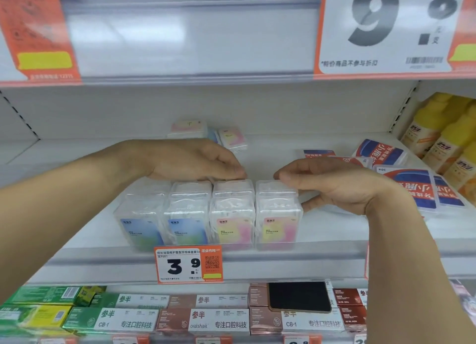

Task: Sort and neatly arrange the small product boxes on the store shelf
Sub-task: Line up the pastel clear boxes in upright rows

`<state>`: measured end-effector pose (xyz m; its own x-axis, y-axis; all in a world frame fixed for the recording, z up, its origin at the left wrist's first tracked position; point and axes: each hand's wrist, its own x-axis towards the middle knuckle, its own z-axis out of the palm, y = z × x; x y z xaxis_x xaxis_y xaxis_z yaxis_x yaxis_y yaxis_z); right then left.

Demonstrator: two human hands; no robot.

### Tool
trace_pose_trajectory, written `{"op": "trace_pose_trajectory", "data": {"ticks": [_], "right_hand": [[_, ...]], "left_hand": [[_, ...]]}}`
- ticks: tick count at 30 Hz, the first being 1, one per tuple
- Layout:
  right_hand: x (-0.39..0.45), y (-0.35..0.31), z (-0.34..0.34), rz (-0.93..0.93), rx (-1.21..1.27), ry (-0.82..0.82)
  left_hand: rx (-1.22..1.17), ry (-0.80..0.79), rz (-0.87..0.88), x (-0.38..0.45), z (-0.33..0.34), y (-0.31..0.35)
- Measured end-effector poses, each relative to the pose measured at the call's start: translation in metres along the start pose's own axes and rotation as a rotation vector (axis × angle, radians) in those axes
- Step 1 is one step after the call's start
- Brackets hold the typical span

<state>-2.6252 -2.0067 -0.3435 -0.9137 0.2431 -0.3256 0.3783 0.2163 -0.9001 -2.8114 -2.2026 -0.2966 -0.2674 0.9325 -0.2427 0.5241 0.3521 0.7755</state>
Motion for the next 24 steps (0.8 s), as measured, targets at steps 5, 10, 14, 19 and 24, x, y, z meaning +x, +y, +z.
{"op": "trace_pose_trajectory", "data": {"ticks": [5,10,14,19,24], "right_hand": [[0.011,-0.018,-0.003,-0.073,0.023,0.327],[0.026,-0.056,0.024,-0.196,-0.328,0.445],[0.067,-0.098,0.04,-0.102,-0.767,0.356],[0.152,-0.095,0.047,0.099,-0.8,0.361],[0.18,-0.07,0.048,0.304,-0.559,0.379]], "left_hand": [[0.035,0.382,-0.027,-0.005,-0.028,-0.035],[0.209,0.813,-0.198,-0.028,-0.056,-0.117],[0.144,0.755,-0.243,-0.019,-0.045,-0.159],[0.09,0.702,-0.088,-0.008,-0.04,-0.158],[-0.204,0.756,0.001,-0.017,-0.037,-0.155]]}}
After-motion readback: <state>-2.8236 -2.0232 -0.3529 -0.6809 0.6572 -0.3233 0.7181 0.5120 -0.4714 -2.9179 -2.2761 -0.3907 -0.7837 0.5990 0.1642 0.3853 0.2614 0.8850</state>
